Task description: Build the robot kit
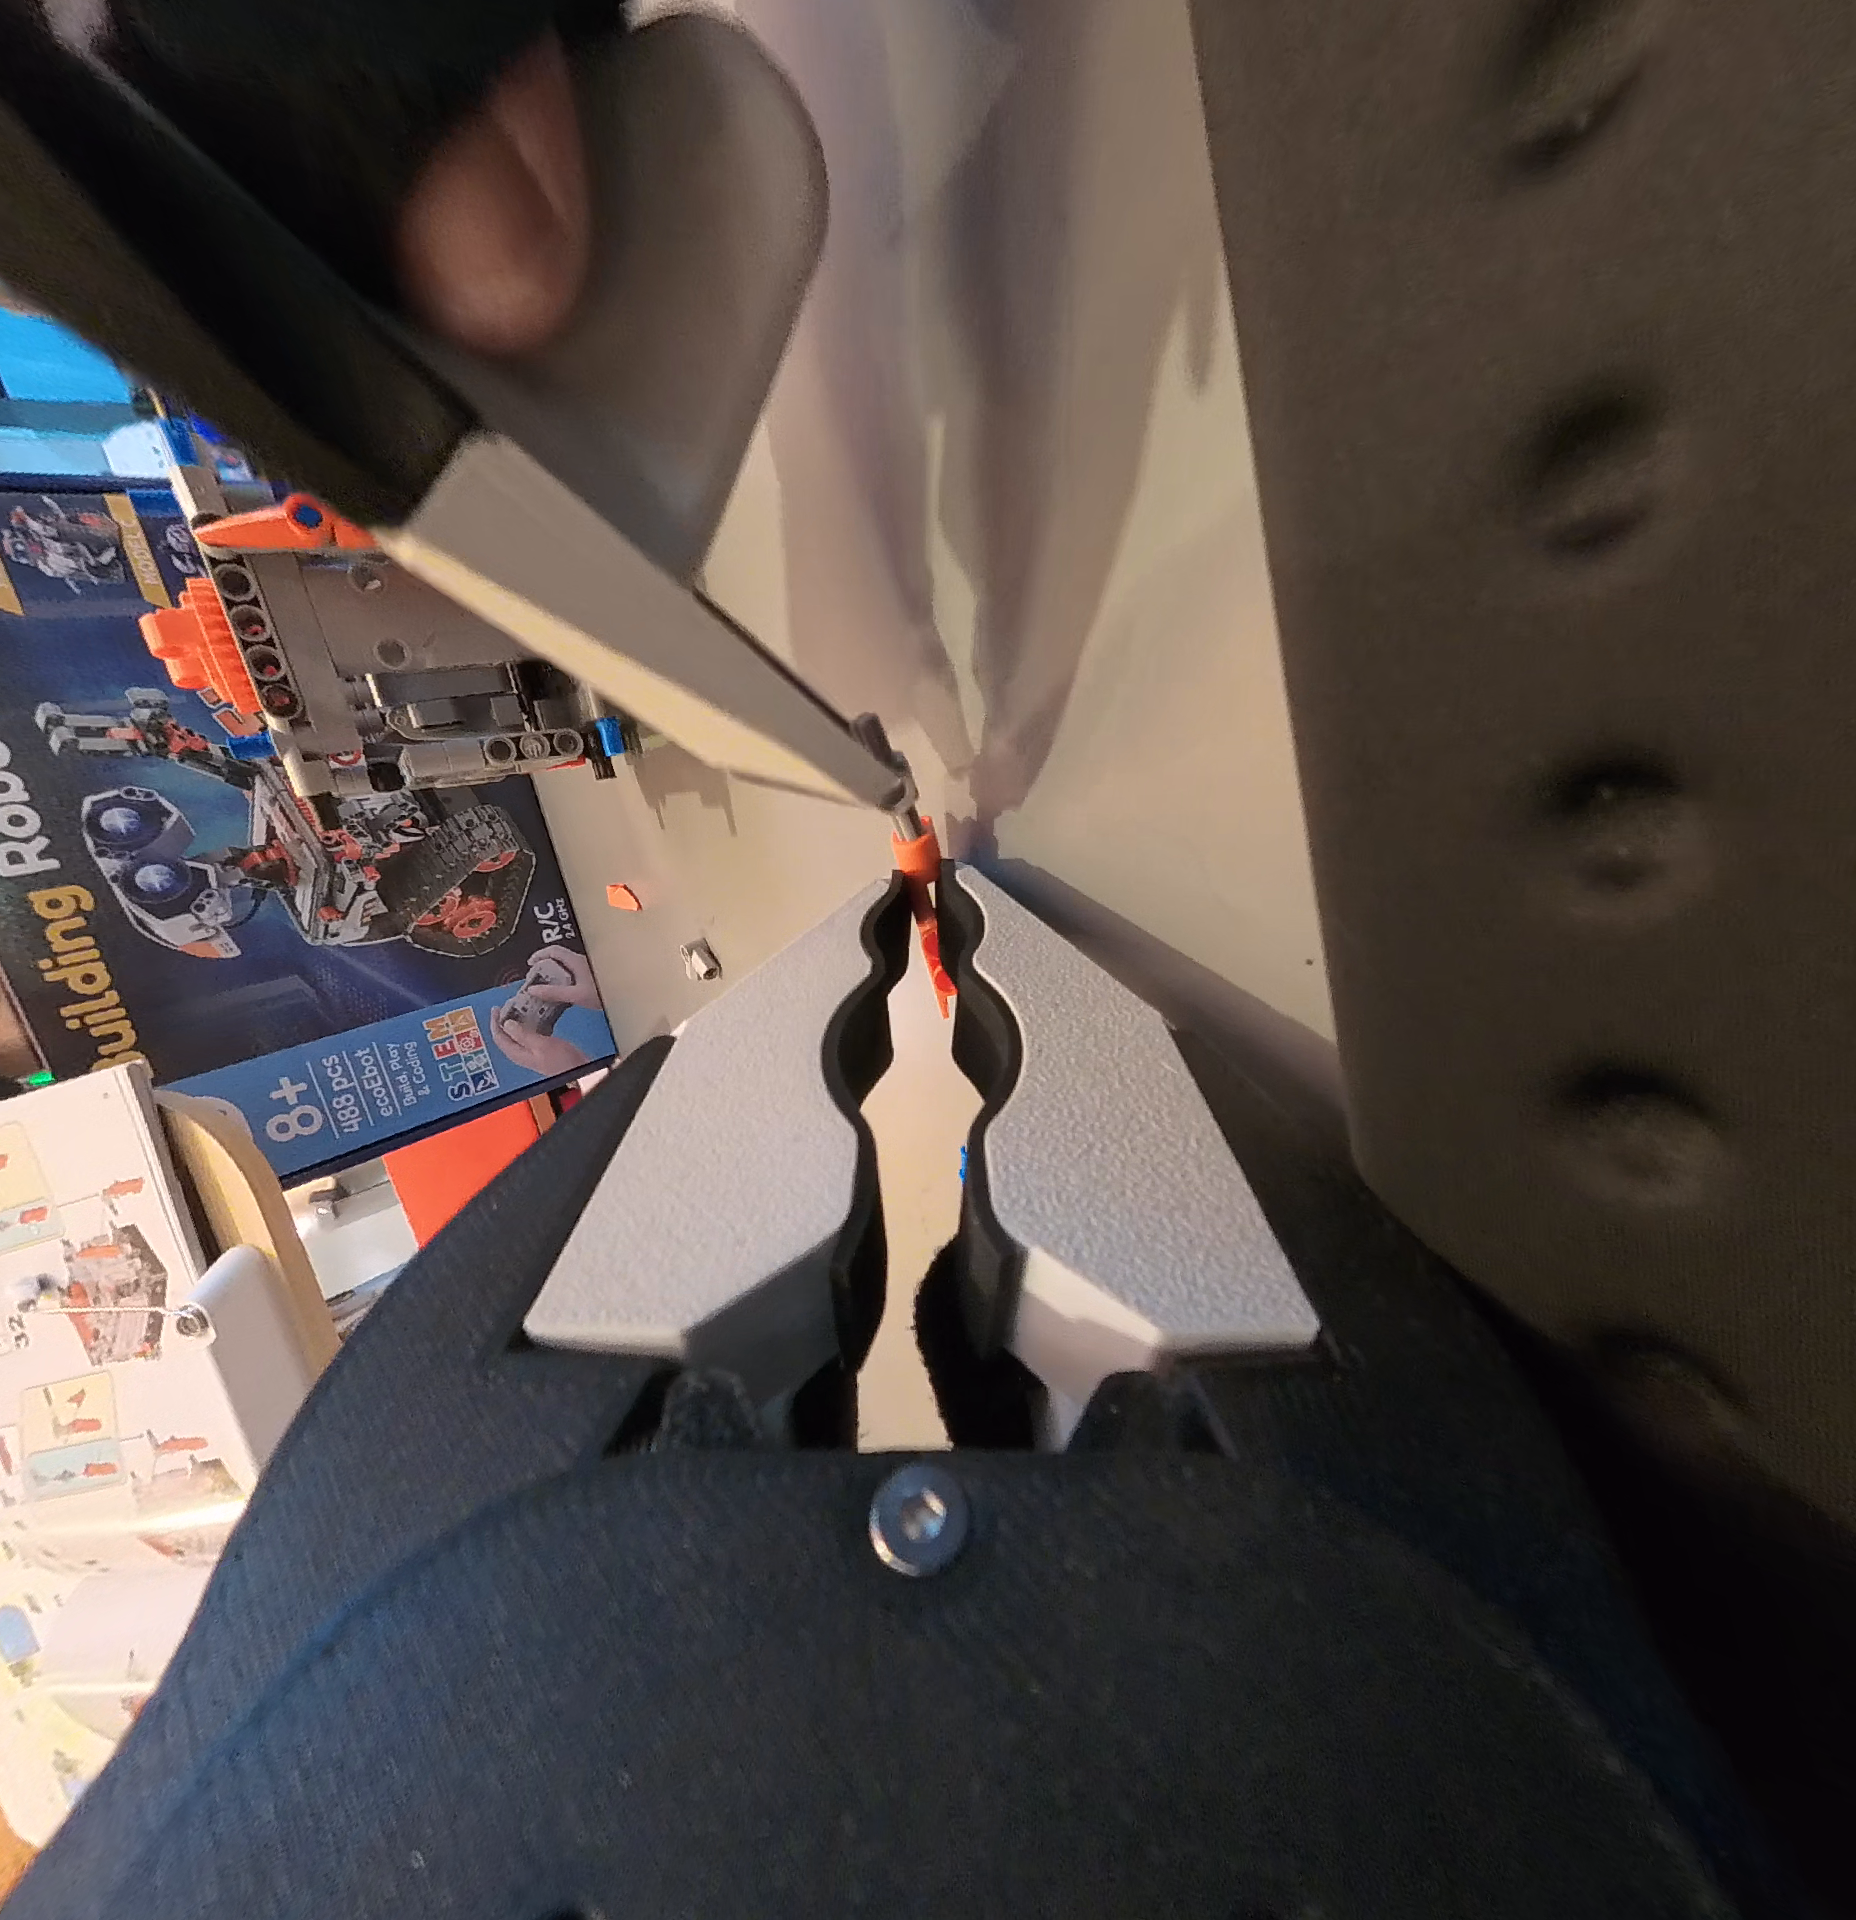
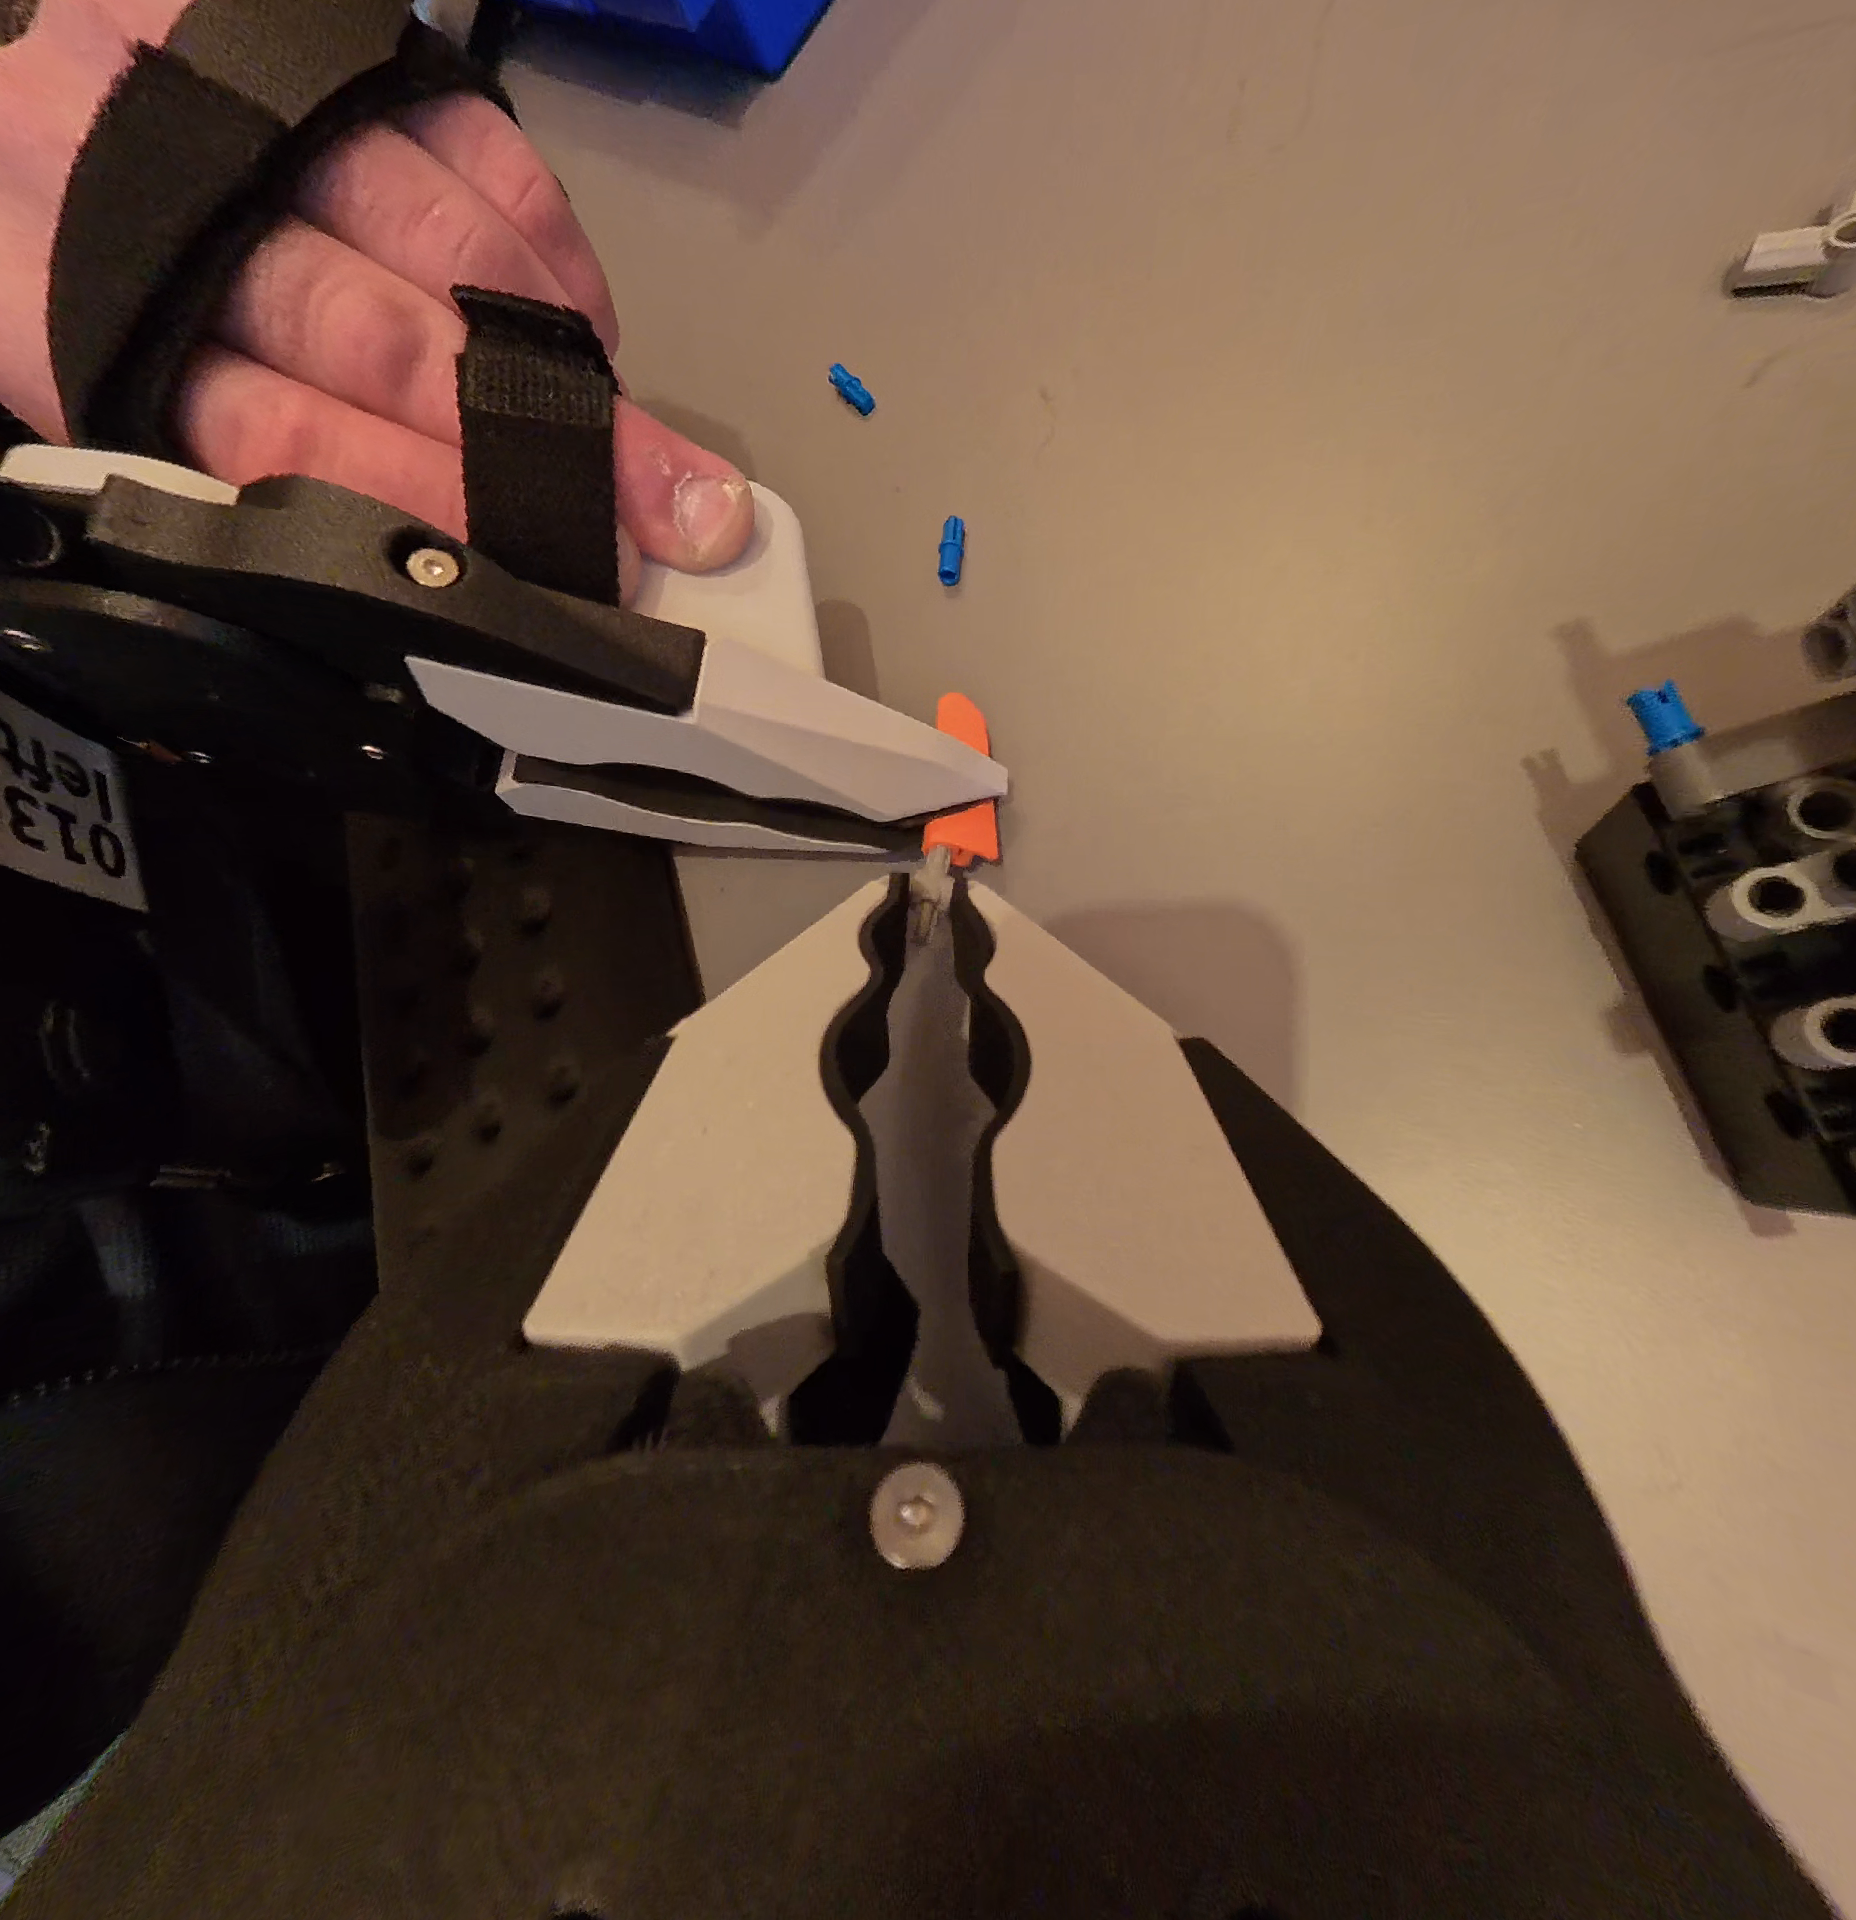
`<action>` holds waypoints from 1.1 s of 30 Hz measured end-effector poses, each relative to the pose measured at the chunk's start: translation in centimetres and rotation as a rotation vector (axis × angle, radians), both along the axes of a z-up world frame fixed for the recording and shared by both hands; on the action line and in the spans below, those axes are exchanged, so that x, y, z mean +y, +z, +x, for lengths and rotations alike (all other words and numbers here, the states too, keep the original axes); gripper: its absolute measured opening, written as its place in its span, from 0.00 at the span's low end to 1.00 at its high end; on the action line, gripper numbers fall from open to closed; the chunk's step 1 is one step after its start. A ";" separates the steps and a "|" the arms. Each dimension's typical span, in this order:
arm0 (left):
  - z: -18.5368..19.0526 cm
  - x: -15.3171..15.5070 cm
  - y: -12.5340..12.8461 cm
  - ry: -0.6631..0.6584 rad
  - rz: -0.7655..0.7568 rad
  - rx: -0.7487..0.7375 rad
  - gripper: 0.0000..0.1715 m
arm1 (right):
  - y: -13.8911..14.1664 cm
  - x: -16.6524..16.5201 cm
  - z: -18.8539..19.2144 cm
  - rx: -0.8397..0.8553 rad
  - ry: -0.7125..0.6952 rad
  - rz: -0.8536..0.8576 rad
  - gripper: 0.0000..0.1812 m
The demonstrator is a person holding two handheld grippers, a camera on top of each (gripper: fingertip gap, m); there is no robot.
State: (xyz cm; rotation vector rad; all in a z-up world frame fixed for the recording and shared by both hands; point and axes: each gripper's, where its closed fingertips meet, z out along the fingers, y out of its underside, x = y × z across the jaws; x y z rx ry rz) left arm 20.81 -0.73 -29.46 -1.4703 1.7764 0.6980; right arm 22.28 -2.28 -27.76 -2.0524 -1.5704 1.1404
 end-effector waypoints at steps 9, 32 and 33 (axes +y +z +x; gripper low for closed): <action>0.1 0.0 0.0 0.002 0.008 0.005 0.01 | -0.2 0.1 -0.1 -0.001 -0.016 -0.010 0.02; -0.3 0.1 0.0 0.069 -0.022 -0.023 0.01 | 0.1 0.5 -0.9 -0.004 -0.063 0.181 0.02; -0.4 0.1 0.0 0.076 -0.025 -0.027 0.01 | 0.1 0.5 -0.9 -0.010 -0.067 0.206 0.01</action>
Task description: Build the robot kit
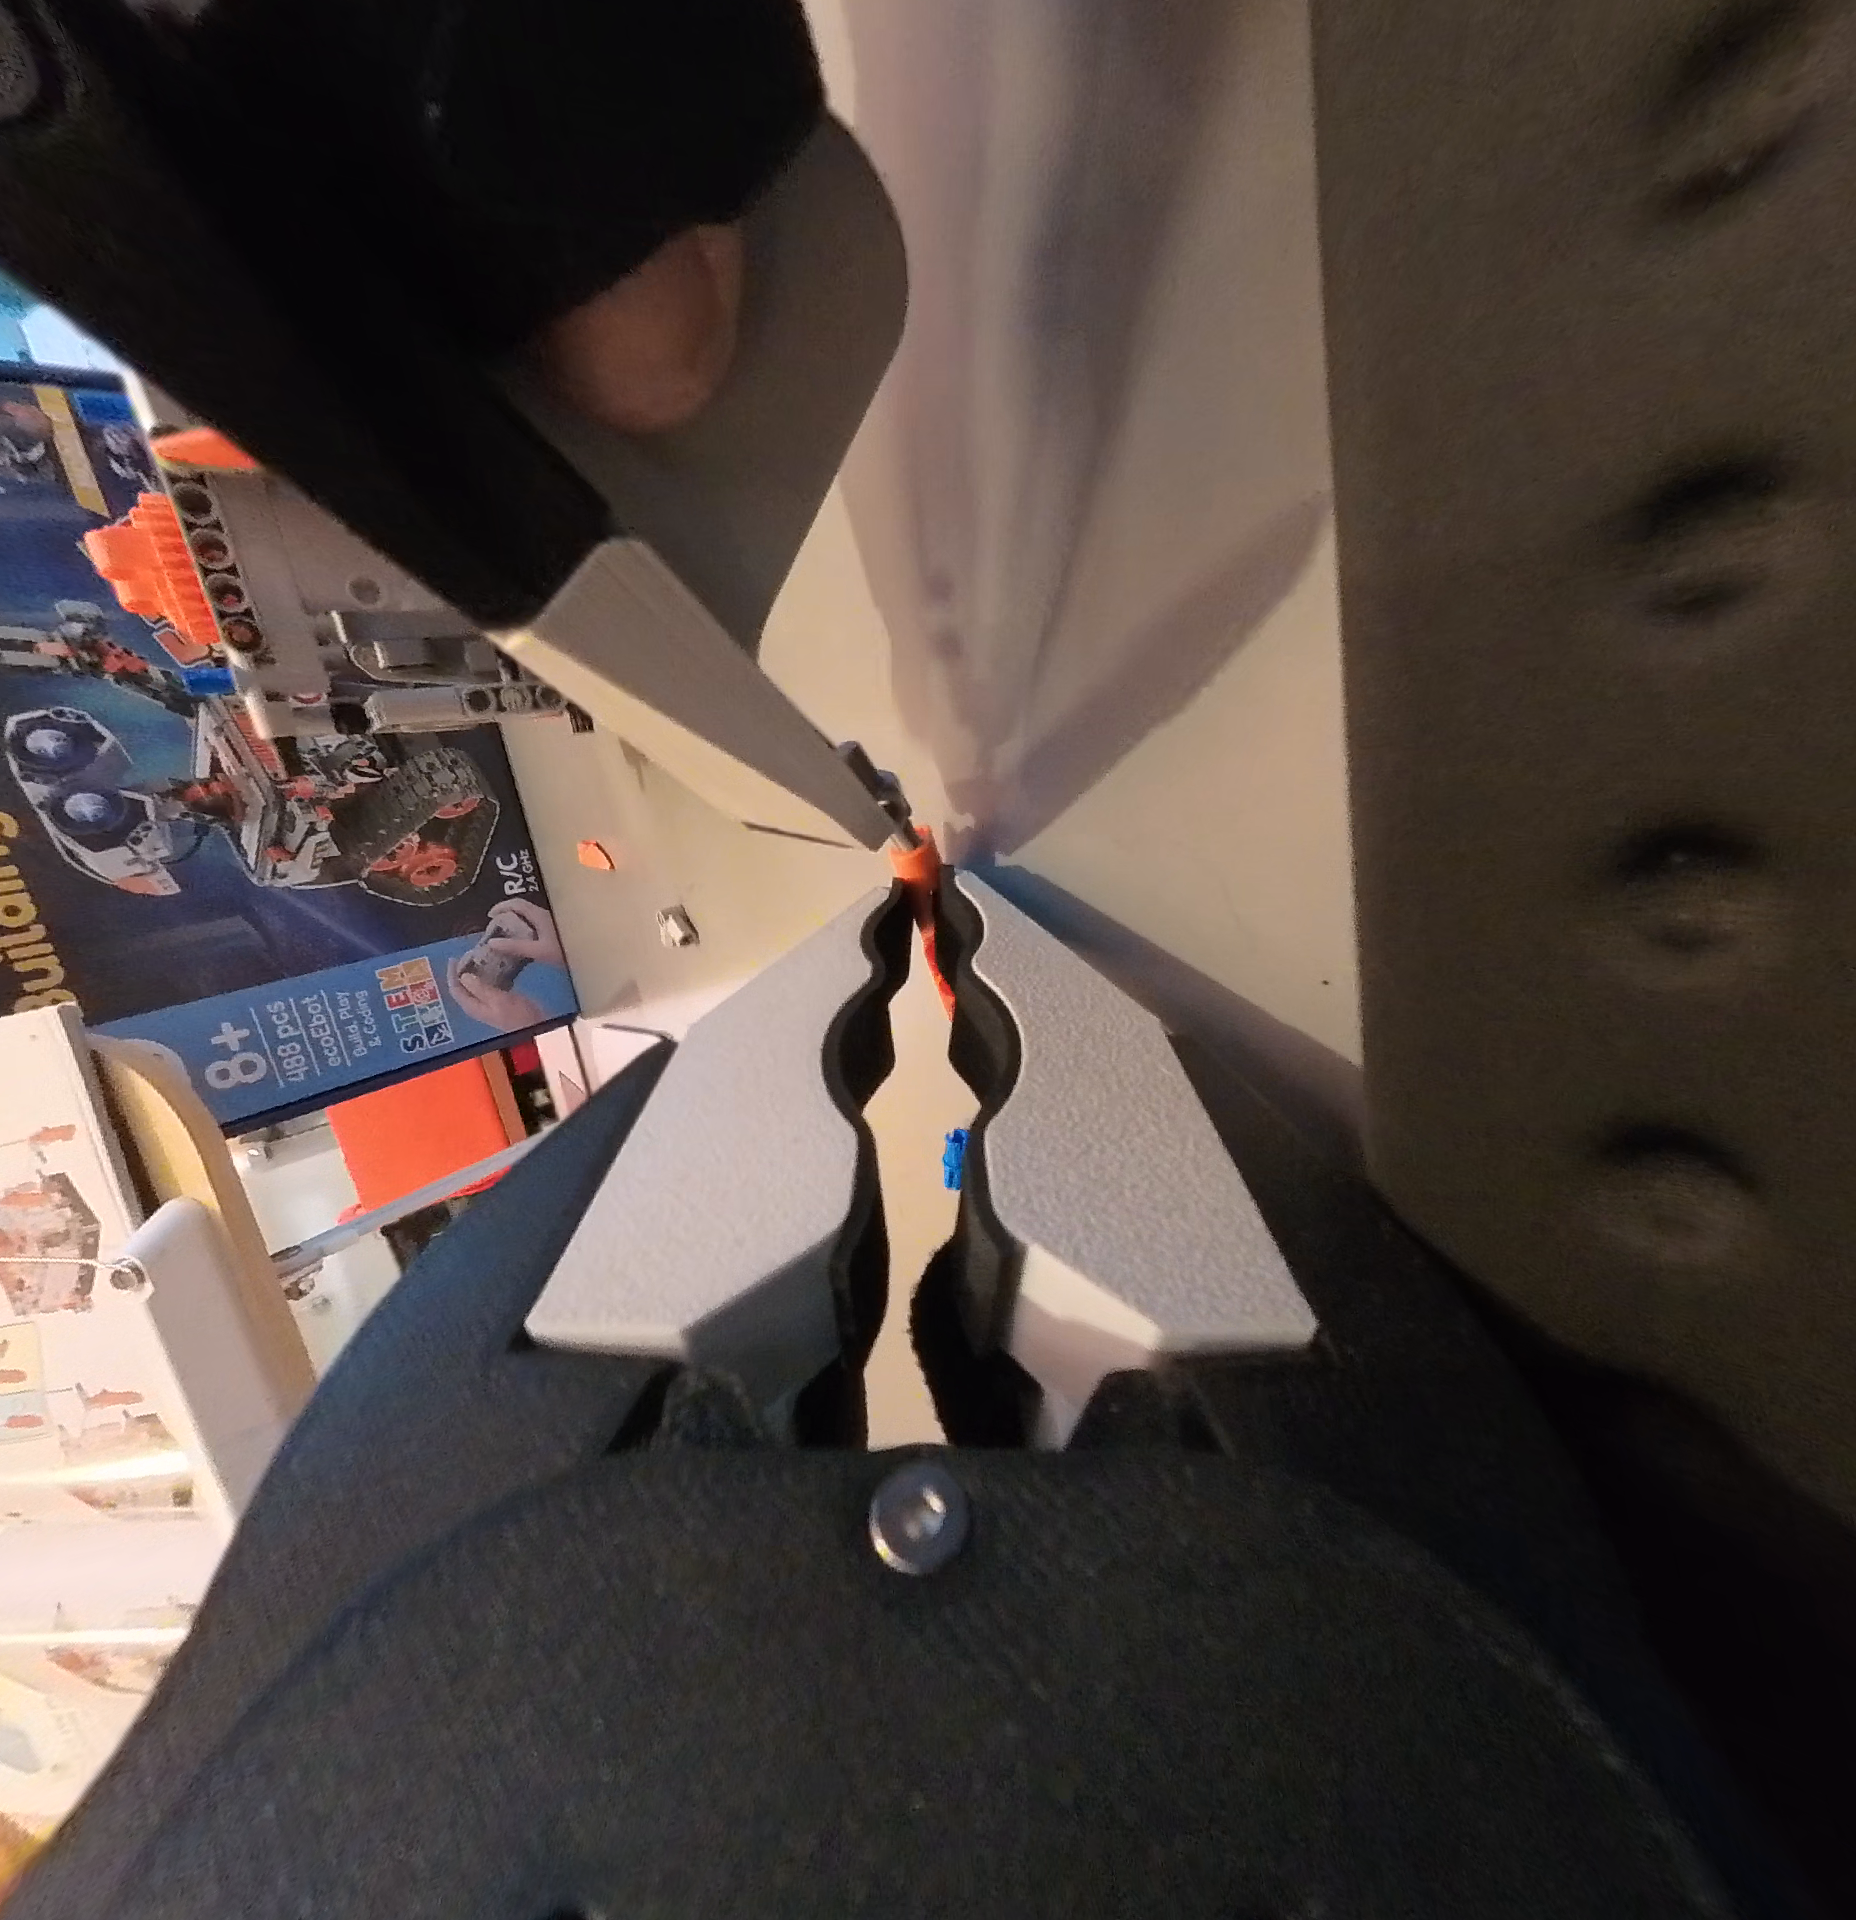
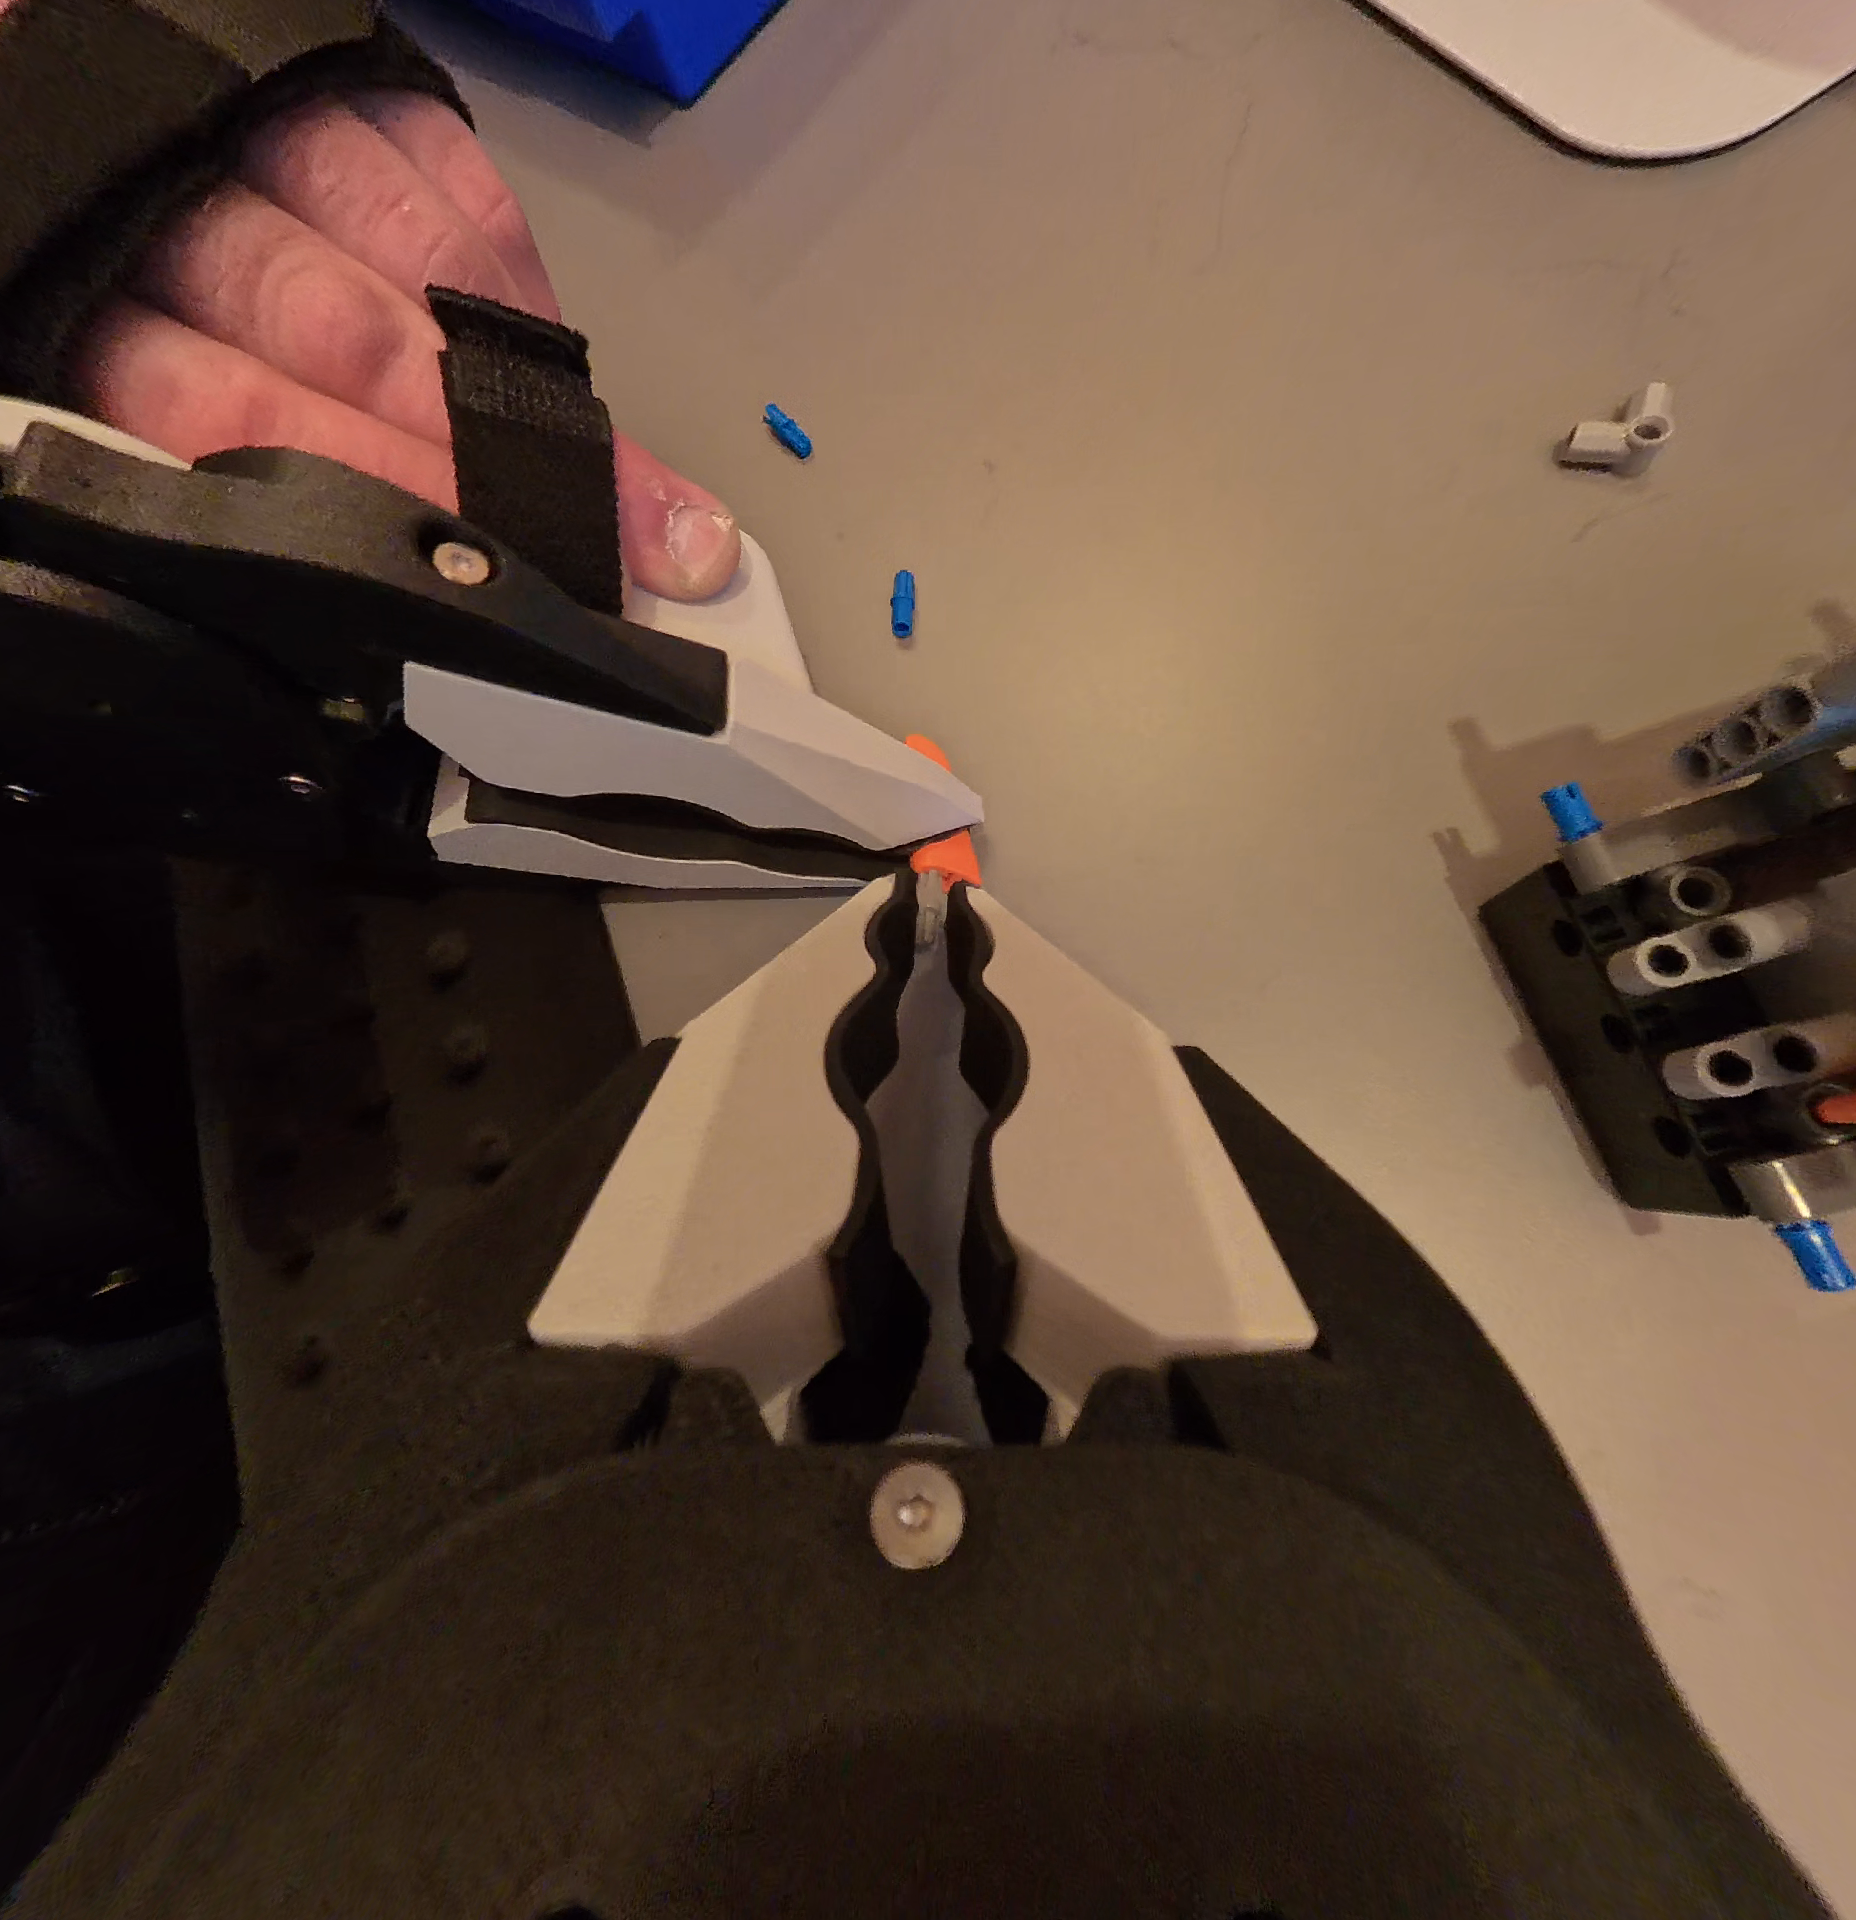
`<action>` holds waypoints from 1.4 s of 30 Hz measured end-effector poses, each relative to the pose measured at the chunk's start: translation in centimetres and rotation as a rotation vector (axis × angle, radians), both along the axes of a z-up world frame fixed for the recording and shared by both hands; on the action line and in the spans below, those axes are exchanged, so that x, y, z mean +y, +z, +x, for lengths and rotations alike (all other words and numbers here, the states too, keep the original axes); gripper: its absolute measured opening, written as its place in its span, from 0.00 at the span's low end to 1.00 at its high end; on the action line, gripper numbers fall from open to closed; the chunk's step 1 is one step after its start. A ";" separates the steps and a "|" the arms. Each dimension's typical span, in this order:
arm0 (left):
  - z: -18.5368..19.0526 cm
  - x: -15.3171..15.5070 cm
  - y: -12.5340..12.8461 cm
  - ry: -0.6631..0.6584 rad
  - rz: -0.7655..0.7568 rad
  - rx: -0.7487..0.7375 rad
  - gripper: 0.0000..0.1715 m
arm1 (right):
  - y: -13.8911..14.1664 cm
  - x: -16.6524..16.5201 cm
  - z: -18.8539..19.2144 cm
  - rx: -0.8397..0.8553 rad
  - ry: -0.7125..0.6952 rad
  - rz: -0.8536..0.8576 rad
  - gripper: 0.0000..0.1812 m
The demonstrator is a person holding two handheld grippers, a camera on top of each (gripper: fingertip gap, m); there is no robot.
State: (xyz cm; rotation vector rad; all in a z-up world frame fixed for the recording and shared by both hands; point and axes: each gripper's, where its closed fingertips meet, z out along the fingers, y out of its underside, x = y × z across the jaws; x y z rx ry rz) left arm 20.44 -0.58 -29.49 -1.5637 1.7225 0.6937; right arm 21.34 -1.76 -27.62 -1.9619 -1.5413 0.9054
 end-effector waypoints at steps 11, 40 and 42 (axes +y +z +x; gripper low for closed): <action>-0.4 0.3 0.0 0.037 -0.048 -0.055 0.01 | 0.0 0.4 -0.4 0.025 -0.032 -0.005 0.02; 0.3 0.1 0.0 0.030 -0.076 -0.108 0.01 | 0.0 0.1 0.2 0.057 -0.002 -0.125 0.02; 0.2 0.1 0.0 0.043 -0.097 -0.132 0.01 | 0.0 0.2 0.1 0.052 -0.005 -0.088 0.02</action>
